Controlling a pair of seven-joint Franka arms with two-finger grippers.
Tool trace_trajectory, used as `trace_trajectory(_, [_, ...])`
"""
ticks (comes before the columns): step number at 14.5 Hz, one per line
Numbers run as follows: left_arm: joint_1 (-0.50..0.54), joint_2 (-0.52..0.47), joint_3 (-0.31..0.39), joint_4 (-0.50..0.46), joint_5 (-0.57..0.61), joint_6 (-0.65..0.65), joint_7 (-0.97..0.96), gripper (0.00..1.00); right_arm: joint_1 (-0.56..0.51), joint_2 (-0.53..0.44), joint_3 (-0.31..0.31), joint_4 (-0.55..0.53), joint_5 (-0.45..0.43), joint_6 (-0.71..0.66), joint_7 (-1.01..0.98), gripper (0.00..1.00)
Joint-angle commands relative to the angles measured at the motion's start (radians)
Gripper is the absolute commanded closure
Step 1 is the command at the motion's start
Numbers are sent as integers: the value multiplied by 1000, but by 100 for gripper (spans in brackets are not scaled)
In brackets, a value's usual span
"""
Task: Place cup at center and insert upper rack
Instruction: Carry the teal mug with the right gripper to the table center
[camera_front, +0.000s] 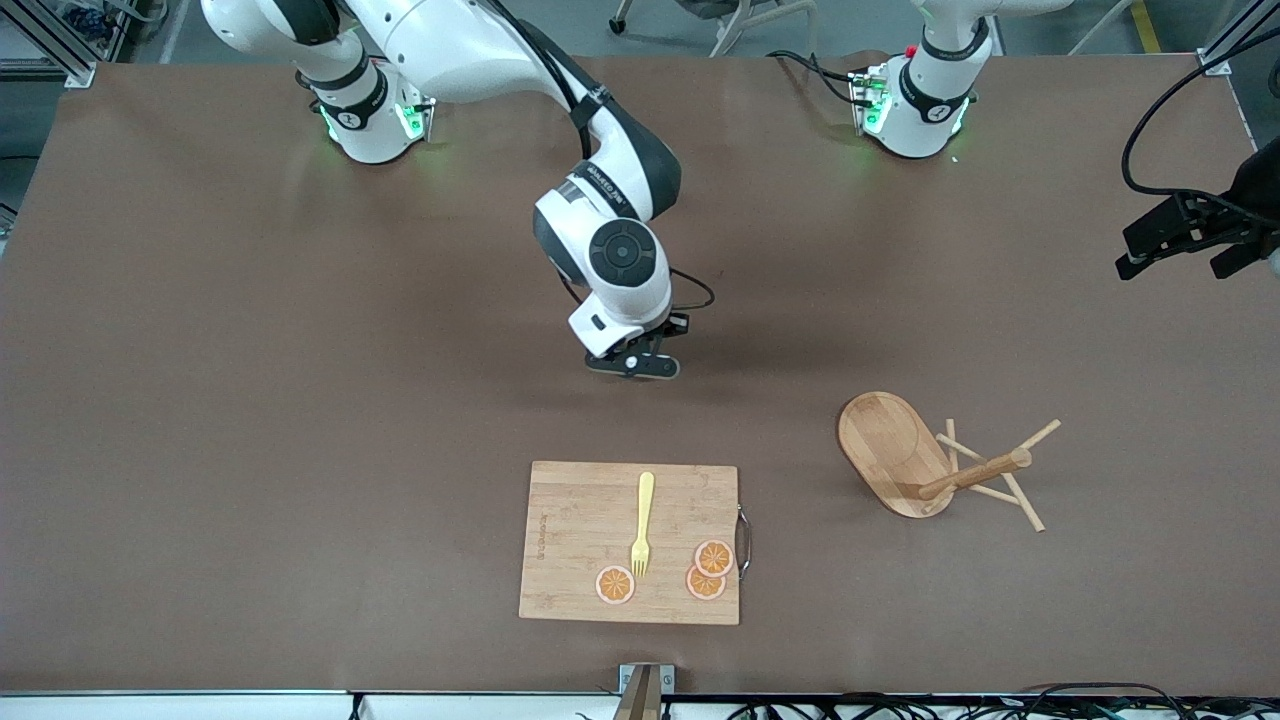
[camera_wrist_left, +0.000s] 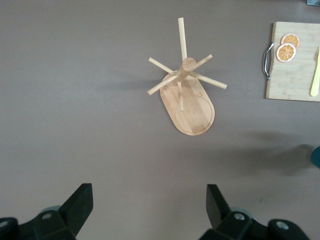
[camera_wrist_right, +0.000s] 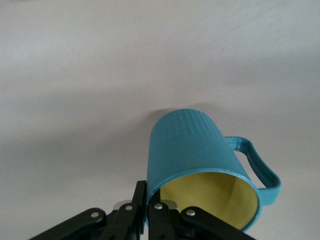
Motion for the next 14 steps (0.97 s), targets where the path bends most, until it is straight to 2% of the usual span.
trace_trajectory(1, [-2,-1,1,9,-11,-5,5,0,-11,21,56,52,16,-12,-4,100])
trace_trajectory(6, [-2,-1,1,9,-11,-5,5,0,6,107,63,158,21,5,59,100])
trace_trajectory(14, [0,0,1,9,-13,-5,5,0,17,142,63,166,21,66,82,100])
